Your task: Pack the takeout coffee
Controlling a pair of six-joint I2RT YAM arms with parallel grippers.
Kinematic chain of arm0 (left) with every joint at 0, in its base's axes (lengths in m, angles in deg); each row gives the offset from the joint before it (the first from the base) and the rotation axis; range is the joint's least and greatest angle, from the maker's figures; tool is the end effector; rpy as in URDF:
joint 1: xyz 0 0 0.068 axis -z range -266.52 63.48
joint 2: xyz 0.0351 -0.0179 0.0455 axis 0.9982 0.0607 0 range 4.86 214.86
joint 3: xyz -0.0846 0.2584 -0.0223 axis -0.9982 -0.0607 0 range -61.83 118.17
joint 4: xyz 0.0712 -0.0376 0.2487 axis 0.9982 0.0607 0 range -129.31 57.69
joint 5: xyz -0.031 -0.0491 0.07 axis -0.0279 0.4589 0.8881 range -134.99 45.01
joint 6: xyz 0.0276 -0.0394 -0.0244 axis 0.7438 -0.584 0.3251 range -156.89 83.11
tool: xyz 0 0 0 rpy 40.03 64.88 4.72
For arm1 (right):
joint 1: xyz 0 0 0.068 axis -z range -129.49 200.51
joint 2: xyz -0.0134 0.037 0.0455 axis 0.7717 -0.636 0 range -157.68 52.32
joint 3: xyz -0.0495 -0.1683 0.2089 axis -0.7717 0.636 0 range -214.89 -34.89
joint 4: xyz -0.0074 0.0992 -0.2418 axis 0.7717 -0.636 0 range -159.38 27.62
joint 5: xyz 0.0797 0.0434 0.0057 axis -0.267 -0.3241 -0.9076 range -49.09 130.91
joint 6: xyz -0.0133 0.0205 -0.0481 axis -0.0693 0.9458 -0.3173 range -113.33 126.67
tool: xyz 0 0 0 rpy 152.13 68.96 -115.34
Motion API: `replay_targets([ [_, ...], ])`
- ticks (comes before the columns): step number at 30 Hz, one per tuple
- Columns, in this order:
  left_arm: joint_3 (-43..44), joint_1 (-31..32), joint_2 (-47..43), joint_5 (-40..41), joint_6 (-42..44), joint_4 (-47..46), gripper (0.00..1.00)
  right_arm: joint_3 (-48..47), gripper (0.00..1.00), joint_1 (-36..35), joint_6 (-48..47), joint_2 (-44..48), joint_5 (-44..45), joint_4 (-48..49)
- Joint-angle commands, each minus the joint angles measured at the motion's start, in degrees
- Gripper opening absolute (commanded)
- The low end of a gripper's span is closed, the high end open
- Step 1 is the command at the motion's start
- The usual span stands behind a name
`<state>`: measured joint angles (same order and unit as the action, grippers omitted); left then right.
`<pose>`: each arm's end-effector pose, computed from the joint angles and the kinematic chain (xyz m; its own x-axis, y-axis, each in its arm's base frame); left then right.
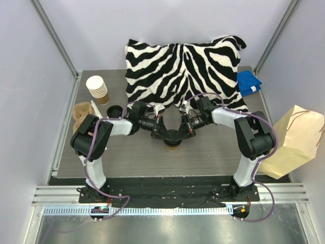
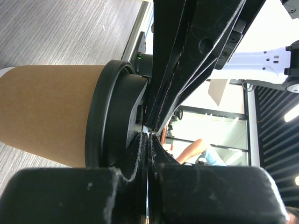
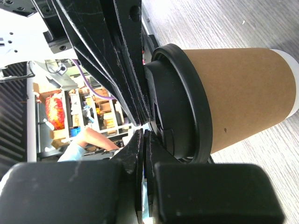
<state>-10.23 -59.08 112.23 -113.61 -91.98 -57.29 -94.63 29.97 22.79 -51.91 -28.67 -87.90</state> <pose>0.2998 -0.1930 0.1433 -0.9845 0.1744 0.0159 0.0237 0.2228 -0.9746 0.2985 0.1474 0.1592 -0.9627 -0.2573 -0.0838 -0.1614 0.2973 0.9411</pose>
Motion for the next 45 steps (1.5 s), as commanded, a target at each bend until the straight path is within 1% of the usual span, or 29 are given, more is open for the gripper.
replay_targets([
  [1, -4.2, -1.9, 6.7, 15.7, 9.8, 10.4, 0.00, 2.6, 0.01, 0.1, -3.5, -4.8, 15.5, -2.4],
  [9, -5.7, -1.9, 7.1, 17.8, 12.0, 10.6, 0.00, 2.7, 0.01, 0.1, -3.9, -4.8, 17.1, -2.4],
  [12, -5.5, -1.9, 6.8, 17.5, 12.4, 10.7, 0.00, 2.7, 0.01, 0.1, -4.1, -4.7, 17.2, -2.6],
  [16, -4.4, -0.9, 2.2, 12.1, 10.1, 7.3, 0.00, 2.3, 0.01, 0.0, -4.0, -3.9, 16.8, -3.0],
  [17, -4.1, -0.3, -1.4, 11.6, 9.9, 6.1, 0.00, 2.3, 0.01, -0.1, -3.7, -3.4, 16.8, -3.0],
  [18, -3.3, 0.3, -3.2, 11.0, 9.7, 5.9, 0.00, 2.1, 0.01, -0.2, -3.6, -3.1, 16.8, -3.0],
  [22, -1.9, 3.9, -9.5, 9.4, 7.5, 5.7, 0.00, 1.6, 0.01, -1.0, -3.4, -2.1, 17.2, -3.5],
  [24, -1.8, 4.3, -11.9, 9.1, 5.4, 4.9, 0.00, 1.5, 0.01, -1.3, -3.5, -1.8, 17.5, -3.7],
  [27, -1.7, 4.3, -13.3, 8.9, 2.3, 3.0, 0.00, 1.6, 0.01, -1.3, -3.6, -1.7, 17.8, -3.8],
  [30, -1.4, 4.4, -13.6, 8.6, 1.1, 1.6, 0.00, 1.4, 0.01, -1.3, -3.7, -1.7, 18.1, -4.0],
  [34, -1.7, 4.4, -11.1, 8.6, 2.1, 1.7, 0.00, 0.9, 0.01, -1.3, -3.7, -2.0, 18.1, -4.3],
  [38, -2.6, 3.2, -5.8, 10.1, 7.1, 5.3, 0.00, 0.5, 0.01, -1.2, -3.8, -2.6, 18.3, -4.5],
  [39, -3.2, 2.4, -4.6, 10.4, 8.1, 6.1, 0.00, 0.4, 0.01, -1.3, -3.7, -2.6, 18.5, -4.6],
  [40, -3.6, 1.9, -3.3, 11.0, 11.3, 7.5, 0.00, 0.5, 0.01, -1.3, -3.9, -2.7, 18.7, -4.6],
  [41, -3.8, 1.4, -0.3, 11.4, 12.6, 10.0, 0.00, 0.5, 0.01, -1.1, -3.8, -2.7, 19.0, -4.5],
  [42, -4.2, 0.0, 1.0, 11.9, 14.0, 11.2, 0.00, 0.5, 0.01, -1.3, -3.8, -2.8, 19.2, -4.7],
  [43, -4.2, -0.7, 2.4, 13.5, 16.0, 12.3, 0.00, 0.3, 0.01, -1.3, -3.9, -2.8, 19.3, -4.7],
  [45, -4.4, -2.9, 5.0, 14.6, 16.3, 14.2, 0.00, 0.2, 0.01, -1.3, -4.1, -3.1, 19.4, -5.0],
])
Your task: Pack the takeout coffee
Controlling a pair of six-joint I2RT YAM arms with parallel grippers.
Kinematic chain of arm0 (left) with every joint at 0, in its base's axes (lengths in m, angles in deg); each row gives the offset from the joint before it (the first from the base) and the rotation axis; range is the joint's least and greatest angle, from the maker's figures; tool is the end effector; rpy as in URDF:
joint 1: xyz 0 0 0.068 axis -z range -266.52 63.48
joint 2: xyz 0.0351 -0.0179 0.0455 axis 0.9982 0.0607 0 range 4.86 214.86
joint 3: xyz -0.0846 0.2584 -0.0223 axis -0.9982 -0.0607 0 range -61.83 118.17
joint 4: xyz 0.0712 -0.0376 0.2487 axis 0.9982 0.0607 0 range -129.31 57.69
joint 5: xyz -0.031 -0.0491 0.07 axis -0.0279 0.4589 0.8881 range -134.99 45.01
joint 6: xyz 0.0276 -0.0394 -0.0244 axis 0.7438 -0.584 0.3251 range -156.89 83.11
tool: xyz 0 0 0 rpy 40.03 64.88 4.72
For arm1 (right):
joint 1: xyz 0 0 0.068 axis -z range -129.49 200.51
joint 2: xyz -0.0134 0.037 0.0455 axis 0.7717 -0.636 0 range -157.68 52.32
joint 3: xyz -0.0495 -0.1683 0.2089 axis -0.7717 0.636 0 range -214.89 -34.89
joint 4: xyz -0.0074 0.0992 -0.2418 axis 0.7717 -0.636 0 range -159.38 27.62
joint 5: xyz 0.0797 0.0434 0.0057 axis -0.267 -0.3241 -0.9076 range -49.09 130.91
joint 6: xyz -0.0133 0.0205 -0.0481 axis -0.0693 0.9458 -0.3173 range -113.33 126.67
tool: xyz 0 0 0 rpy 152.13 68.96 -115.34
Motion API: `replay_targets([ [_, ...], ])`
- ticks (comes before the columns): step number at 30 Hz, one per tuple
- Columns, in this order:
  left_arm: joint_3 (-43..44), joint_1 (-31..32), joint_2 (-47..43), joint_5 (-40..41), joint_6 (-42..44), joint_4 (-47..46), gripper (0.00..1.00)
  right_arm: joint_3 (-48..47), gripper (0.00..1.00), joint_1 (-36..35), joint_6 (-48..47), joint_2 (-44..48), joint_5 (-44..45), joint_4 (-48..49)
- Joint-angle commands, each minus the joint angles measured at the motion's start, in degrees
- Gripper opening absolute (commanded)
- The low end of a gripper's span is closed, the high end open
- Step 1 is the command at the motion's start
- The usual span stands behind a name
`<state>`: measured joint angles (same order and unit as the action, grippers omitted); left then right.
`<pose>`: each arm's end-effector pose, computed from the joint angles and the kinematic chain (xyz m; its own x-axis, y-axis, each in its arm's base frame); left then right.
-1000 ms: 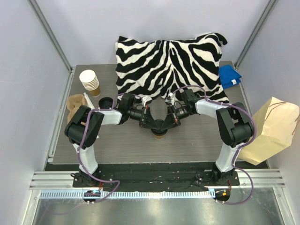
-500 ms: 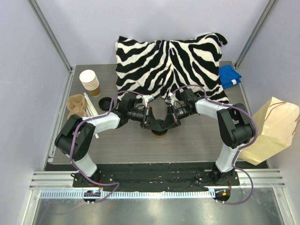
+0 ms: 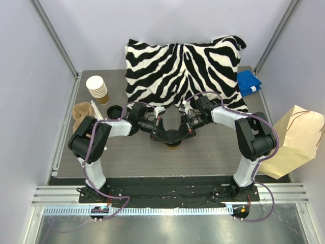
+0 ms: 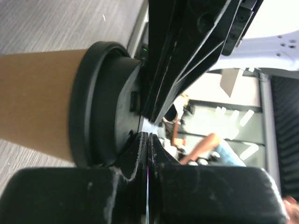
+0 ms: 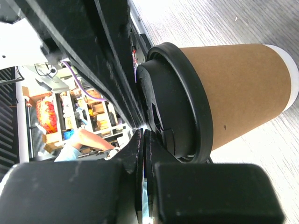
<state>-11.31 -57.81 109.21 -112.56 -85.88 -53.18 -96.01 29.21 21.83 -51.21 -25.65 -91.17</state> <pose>0.2873 -0.1948 0.1506 -0.9768 0.2068 -0.0547 0.1027 0.2292 -0.9679 0.2970 0.1507 0.1657 -0.9611 -0.2631 -0.0838 -0.1746 0.3438 0.9227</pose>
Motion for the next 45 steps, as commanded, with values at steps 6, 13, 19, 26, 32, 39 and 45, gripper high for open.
replay_targets([
  [6, -3.9, -4.6, 7.2, 18.0, 12.1, 11.4, 0.00, 0.8, 0.01, -0.5, -3.6, -4.1, 16.4, -2.6],
  [13, -4.0, -4.1, 4.5, 22.4, 14.5, 15.5, 0.00, 0.0, 0.01, -0.6, -4.3, -3.9, 16.3, -3.3],
  [19, -1.5, -3.0, -1.7, 14.1, 13.1, 14.1, 0.00, -1.7, 0.01, -1.5, -4.6, 0.4, 12.1, -3.8],
  [26, 0.9, -1.0, -15.2, 11.0, 8.9, 12.4, 0.00, -4.6, 0.01, -1.6, -1.1, 6.6, 5.2, -1.9],
  [32, 2.6, 0.7, -18.5, 10.9, 5.1, 12.4, 0.00, -4.5, 0.01, -1.6, 5.9, 9.3, 4.7, 3.2],
  [39, 8.2, 3.3, -17.3, 18.1, 12.6, 24.6, 0.00, -3.4, 0.01, -1.8, 7.3, 6.6, 10.5, 4.8],
  [45, 16.5, 5.0, -21.3, 36.7, 29.9, 46.4, 0.05, -2.4, 0.01, -2.0, 6.4, 4.7, 14.4, 4.2],
])
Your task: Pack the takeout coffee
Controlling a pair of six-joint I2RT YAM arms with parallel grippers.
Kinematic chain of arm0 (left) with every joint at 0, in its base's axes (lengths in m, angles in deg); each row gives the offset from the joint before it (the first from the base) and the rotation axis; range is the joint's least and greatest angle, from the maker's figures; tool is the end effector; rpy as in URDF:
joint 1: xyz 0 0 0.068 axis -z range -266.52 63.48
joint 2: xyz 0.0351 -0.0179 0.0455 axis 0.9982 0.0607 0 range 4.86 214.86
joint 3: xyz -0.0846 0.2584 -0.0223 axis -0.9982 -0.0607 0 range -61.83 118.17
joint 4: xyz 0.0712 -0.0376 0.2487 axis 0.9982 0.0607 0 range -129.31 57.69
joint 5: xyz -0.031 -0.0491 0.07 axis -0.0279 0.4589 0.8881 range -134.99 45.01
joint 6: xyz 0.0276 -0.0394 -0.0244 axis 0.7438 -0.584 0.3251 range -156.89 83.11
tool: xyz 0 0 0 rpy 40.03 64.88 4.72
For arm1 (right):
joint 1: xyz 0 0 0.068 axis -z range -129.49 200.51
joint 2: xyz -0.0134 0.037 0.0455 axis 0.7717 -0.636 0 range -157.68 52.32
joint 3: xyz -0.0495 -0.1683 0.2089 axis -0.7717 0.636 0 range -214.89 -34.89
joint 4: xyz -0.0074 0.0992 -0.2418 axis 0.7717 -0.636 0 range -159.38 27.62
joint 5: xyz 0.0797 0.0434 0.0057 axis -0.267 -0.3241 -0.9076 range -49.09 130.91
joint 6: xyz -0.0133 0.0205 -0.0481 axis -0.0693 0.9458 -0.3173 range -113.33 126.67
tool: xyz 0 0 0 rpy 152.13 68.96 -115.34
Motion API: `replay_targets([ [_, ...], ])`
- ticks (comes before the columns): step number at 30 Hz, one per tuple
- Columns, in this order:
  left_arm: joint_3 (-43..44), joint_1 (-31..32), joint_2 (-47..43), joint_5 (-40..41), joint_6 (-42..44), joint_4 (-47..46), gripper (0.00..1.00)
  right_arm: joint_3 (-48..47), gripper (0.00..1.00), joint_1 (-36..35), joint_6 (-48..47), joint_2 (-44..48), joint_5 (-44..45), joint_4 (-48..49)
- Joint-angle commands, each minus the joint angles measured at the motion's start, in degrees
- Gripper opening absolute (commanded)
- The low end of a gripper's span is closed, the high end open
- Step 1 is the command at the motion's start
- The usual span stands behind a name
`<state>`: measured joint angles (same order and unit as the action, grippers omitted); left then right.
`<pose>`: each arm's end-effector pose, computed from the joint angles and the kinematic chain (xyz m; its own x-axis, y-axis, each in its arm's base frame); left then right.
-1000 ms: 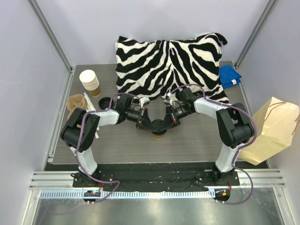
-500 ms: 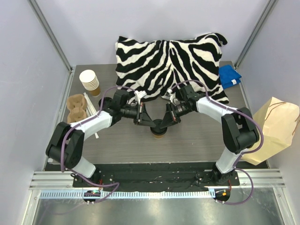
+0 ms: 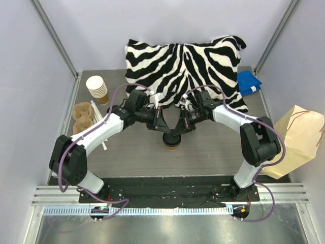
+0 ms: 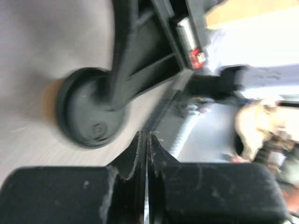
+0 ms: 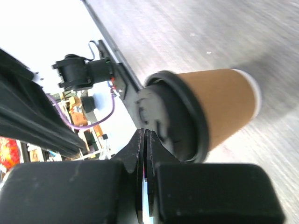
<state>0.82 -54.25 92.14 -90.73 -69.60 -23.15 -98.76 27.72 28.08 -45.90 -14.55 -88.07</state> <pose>0.2655 -0.1977 0.2650 -0.9140 0.1311 -0.3839 0.4006 0.4416 -0.8028 0.3030 0.1590 0.2044 -0.9622 -0.1798 -0.2043 -0.2659 0.4607 0.8468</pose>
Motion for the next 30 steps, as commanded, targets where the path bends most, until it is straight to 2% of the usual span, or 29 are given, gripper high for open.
replay_targets([
  [1, 6.1, 3.7, -5.3, 17.6, 15.5, 18.4, 0.05, 0.4, 0.01, -0.5, 0.0, -1.1, 3.5, 1.2],
  [3, 7.7, 6.2, -5.9, 23.6, 18.2, 22.7, 0.05, 0.3, 0.01, -0.4, -0.2, -1.7, 4.0, 1.3],
  [4, 8.7, 9.2, -6.1, 29.1, 20.1, 23.9, 0.06, 0.5, 0.01, -0.5, -0.3, -1.8, 4.3, 1.2],
  [7, 10.1, 14.1, -6.2, 35.9, 22.9, 26.5, 0.08, 0.9, 0.01, -0.5, -0.5, -1.9, 4.9, 1.0],
  [14, 14.1, 20.6, -3.4, 44.6, 25.1, 27.5, 0.08, 0.7, 0.01, -0.4, -0.3, -1.8, 5.0, 0.7],
  [23, 18.8, 23.4, 2.6, 47.9, 26.4, 24.4, 0.06, 0.2, 0.01, -0.5, -0.4, -2.6, 4.8, 0.3],
  [30, 12.4, 23.5, 4.9, 46.1, 26.3, 20.2, 0.03, 0.2, 0.01, -0.5, -0.8, -3.3, 5.0, 0.2],
])
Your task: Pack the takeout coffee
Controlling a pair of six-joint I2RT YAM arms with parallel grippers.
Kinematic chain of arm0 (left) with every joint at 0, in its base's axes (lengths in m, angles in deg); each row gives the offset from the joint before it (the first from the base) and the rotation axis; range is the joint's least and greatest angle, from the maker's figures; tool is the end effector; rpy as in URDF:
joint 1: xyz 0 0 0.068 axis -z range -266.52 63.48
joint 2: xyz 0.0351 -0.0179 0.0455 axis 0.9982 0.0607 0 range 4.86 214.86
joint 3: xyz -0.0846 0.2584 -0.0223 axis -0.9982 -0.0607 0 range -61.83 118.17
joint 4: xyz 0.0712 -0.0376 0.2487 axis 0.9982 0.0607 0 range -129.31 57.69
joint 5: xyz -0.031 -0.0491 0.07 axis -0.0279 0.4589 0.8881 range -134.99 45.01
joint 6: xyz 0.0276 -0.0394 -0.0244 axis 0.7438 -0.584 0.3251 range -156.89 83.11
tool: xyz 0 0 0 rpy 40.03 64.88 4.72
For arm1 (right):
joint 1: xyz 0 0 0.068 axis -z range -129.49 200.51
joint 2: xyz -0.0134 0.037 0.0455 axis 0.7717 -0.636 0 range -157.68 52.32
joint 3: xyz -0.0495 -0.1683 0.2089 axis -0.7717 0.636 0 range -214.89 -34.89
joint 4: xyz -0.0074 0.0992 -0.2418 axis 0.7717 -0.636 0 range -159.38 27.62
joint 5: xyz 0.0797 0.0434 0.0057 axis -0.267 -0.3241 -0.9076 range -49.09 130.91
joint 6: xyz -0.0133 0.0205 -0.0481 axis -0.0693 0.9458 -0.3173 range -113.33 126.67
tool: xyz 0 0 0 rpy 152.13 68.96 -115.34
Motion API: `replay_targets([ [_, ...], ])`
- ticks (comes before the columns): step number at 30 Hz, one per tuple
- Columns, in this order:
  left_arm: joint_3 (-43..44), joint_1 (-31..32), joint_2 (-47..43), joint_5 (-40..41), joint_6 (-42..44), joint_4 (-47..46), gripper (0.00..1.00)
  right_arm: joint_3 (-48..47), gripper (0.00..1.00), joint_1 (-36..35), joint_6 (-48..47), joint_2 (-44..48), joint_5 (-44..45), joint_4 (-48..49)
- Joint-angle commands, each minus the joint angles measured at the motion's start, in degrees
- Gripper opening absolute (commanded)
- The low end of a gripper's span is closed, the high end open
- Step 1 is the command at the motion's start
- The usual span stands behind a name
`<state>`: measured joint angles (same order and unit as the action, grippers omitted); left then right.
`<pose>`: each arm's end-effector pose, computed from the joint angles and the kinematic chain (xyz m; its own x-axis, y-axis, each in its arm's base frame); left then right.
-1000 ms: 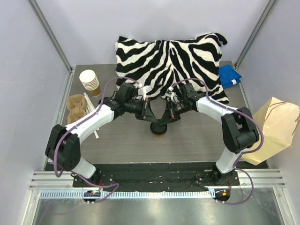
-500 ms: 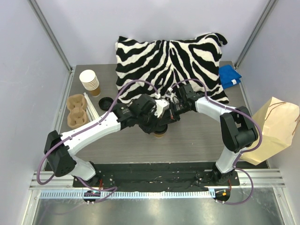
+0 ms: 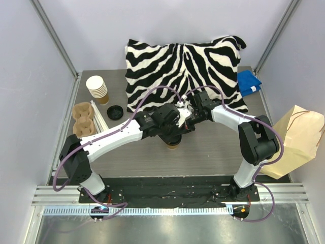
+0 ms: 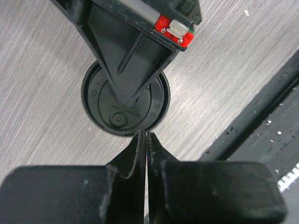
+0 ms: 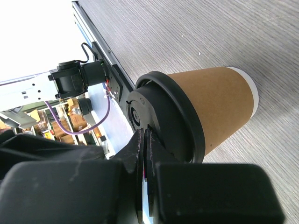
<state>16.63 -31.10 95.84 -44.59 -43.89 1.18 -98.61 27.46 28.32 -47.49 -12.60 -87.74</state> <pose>0.1947 -0.2820 0.2953 -0.5502 0.5832 -0.5976 0.7595 0.6470 -0.0678 0.3052 0.1608 0.1942 -0.9676 -0.1733 -0.1835 -0.2467 0.4955 0.8328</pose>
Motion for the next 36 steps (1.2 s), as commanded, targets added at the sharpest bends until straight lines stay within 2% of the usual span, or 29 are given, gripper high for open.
replay_targets([
  [1, -4.4, 0.4, 1.7, -0.1, 0.6, -4.5, 0.01, 0.1, 0.01, -0.2, -0.9, -1.8, 3.1, -0.1],
  [8, -10.0, 0.3, 3.0, 0.2, 0.6, -6.4, 0.00, -0.3, 0.01, -0.2, -1.6, -2.1, 3.1, -0.9],
  [15, -1.7, -1.1, 0.1, -3.3, 0.1, -1.7, 0.00, -0.6, 0.01, -0.3, -1.8, -1.8, 2.1, -1.3],
  [18, 1.4, -1.8, -1.3, -4.2, -0.3, 0.7, 0.04, -0.7, 0.01, -0.3, -1.7, -1.4, 2.2, -1.3],
  [23, 4.1, -2.2, -1.2, -5.0, -0.2, 1.6, 0.17, -0.5, 0.01, -0.3, -1.6, -1.3, 2.3, -1.2],
  [31, -3.9, -2.3, 0.6, -4.4, 1.0, -4.6, 0.17, -0.9, 0.01, -0.3, -1.6, -1.7, 2.1, -1.1],
  [36, -9.2, -2.7, 2.4, -1.2, 2.7, -7.8, 0.15, -0.7, 0.01, -0.3, -1.7, -2.1, 2.1, -1.2],
])
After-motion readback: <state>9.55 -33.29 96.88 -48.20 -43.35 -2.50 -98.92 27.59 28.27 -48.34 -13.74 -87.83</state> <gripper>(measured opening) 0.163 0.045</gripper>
